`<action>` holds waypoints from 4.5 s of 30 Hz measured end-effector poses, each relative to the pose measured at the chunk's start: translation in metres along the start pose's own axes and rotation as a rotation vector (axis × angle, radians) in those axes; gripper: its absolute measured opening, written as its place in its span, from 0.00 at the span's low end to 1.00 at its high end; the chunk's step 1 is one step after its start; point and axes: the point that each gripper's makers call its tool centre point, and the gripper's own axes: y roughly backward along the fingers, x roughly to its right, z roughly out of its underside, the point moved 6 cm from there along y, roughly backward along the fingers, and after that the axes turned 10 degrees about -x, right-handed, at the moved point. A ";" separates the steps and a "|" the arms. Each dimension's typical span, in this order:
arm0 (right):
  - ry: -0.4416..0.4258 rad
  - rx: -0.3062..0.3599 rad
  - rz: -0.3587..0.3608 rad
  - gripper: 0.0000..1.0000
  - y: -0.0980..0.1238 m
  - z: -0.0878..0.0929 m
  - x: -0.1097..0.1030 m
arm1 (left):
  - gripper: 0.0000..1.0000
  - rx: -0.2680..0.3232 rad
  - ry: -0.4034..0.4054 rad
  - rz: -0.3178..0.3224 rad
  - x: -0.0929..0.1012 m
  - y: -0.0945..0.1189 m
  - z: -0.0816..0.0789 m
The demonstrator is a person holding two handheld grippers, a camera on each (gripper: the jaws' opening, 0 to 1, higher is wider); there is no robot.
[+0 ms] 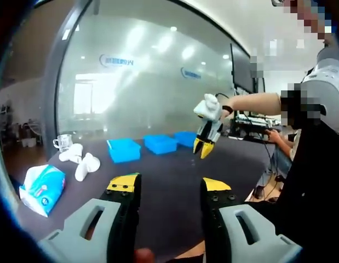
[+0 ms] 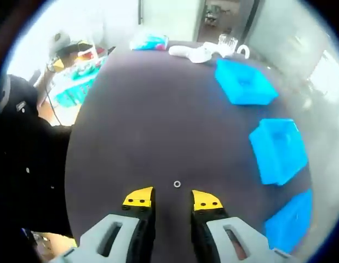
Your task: Sort the screws, nuts, and washers into the corresponding bins
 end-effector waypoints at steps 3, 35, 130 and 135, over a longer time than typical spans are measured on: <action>0.019 -0.037 -0.010 0.21 -0.004 -0.001 0.000 | 0.43 0.000 0.000 0.001 0.000 0.000 0.000; 0.107 -0.134 -0.036 0.13 -0.035 -0.013 0.000 | 0.43 -0.009 0.018 -0.018 0.001 0.005 0.006; -0.763 0.929 0.623 0.02 0.085 -0.006 0.115 | 0.43 0.028 -0.010 -0.018 0.004 -0.002 -0.026; -0.795 0.895 0.615 0.02 0.074 -0.015 0.143 | 0.43 0.033 -0.015 -0.020 0.005 0.001 -0.029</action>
